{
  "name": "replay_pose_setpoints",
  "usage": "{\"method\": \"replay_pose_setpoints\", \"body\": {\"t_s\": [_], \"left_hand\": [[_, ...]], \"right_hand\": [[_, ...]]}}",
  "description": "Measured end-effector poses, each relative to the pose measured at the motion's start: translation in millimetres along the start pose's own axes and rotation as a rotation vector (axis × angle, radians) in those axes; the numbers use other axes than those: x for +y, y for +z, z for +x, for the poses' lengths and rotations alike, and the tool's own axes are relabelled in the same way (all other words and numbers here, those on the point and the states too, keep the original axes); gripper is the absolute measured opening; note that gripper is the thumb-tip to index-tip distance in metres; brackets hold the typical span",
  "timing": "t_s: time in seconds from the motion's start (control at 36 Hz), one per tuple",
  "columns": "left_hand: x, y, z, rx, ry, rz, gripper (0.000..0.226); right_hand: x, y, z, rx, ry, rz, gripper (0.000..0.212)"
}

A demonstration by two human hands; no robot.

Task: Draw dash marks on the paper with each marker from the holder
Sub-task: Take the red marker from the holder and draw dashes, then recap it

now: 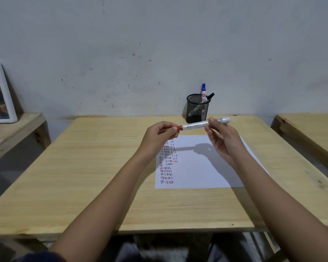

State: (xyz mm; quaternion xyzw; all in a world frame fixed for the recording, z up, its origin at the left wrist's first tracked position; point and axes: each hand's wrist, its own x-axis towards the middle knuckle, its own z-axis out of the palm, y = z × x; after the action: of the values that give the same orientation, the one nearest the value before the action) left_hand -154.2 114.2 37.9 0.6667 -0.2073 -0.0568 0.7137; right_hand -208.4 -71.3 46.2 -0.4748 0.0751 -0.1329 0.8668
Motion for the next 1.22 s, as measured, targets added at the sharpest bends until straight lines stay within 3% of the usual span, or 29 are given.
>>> {"method": "replay_pose_setpoints", "body": {"t_s": [0.17, 0.47, 0.58, 0.72, 0.81, 0.97, 1.14, 1.22], "left_hand": [[-0.1, 1.8, 3.4, 0.027, 0.055, 0.264, 0.015], [-10.1, -24.7, 5.6, 0.122, -0.007, 0.283, 0.02], [-15.0, -50.7, 9.5, 0.145, -0.093, 0.314, 0.021], [-22.9, -70.3, 6.4, 0.146, -0.18, 0.585, 0.018], [-29.9, -75.5, 9.3, 0.105, -0.203, 0.823, 0.018], [-27.9, -61.3, 15.2, 0.07, -0.187, 1.082, 0.02], [-26.9, -51.6, 18.6, 0.017, -0.169, 1.174, 0.017], [-27.7, -51.1, 16.9, 0.007, -0.173, 1.169, 0.021]], "right_hand": [[21.4, 20.8, 1.0, -0.012, 0.0, 0.102, 0.016], [33.5, 40.8, 11.5, -0.13, -0.046, 0.033, 0.019], [34.4, 36.9, 18.6, -0.033, -0.087, 0.177, 0.017], [41.0, 22.8, 28.8, 0.068, -0.114, 0.289, 0.011], [49.9, 18.7, 31.6, 0.092, -0.115, 0.174, 0.008], [54.2, 17.0, 29.8, 0.141, -0.146, -0.224, 0.024], [51.1, 20.6, 25.1, 0.151, -0.091, -0.162, 0.012], [49.1, 22.7, 18.8, 0.124, -0.084, -0.118, 0.015]]}}
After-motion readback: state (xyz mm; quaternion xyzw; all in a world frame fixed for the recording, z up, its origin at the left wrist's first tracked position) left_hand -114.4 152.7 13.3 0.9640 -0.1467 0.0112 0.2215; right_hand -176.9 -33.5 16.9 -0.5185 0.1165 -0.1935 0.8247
